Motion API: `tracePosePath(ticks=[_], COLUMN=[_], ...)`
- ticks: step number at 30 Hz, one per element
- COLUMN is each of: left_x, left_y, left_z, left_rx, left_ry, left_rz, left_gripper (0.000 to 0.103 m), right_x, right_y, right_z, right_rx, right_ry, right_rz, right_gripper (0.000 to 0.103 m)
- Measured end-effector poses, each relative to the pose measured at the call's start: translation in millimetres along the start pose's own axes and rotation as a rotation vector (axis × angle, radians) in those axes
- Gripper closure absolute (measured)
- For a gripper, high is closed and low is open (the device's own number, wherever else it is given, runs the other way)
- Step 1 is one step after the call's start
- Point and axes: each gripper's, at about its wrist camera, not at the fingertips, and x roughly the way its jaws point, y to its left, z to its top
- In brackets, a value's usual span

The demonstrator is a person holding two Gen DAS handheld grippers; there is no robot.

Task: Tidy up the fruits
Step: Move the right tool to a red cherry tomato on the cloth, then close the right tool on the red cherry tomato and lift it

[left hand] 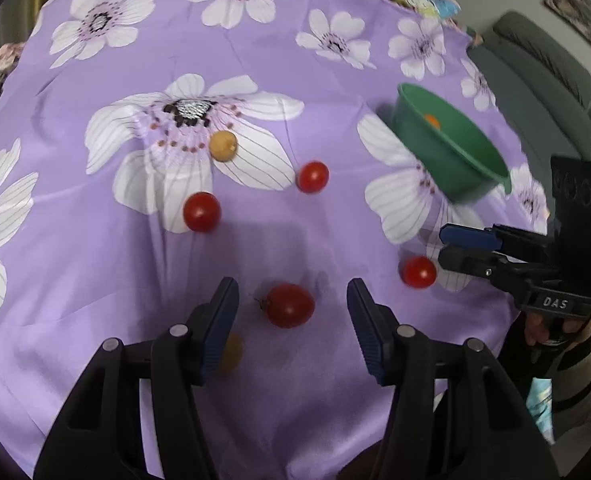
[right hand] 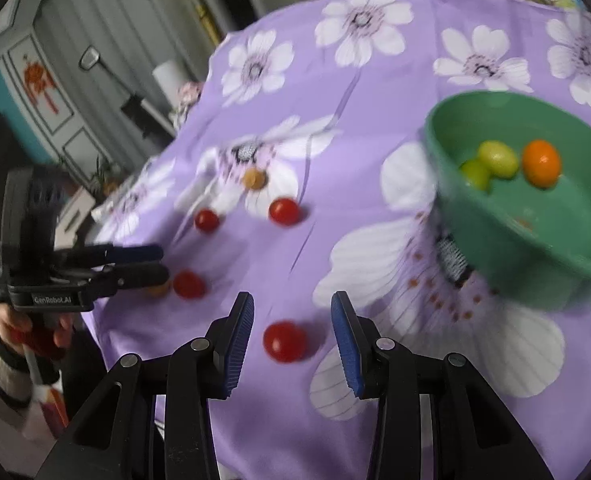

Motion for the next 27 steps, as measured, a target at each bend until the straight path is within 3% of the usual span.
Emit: tracePosePath(ticks=[5, 12, 17, 24, 27], left_x=[14.6, 23.2, 24.1, 27.9, 29.3], left_y=[-7.9, -8.9, -12.0, -12.4, -10.7], left_z=[-2.2, -5.8, -6.7, -10.2, -9.0], left_rx=[0.025, 0.026, 0.026, 0.03, 0.015], left_ry=[0.03, 0.038, 0.044, 0.057, 0.052], left_rz=[0.055, 0.016, 0.019, 0.03, 0.021], left_gripper=[0.049, 0.054, 0.06, 0.062, 0.071], right_x=[8.3, 19.4, 23.5, 30.6, 31.0], right_y=[5.8, 14.4, 17.4, 19.4, 18.2], right_z=[-3.6, -7.8, -9.5, -10.0, -9.3], right_rx=[-0.029, -0.081, -0.089, -0.081, -0.072], right_ry=[0.039, 0.091, 0.098, 0.104, 0.099], right_rz=[-0.023, -0.048, -0.06, -0.06, -0.052], right_gripper=[0.062, 0.062, 0.062, 0.062, 0.062])
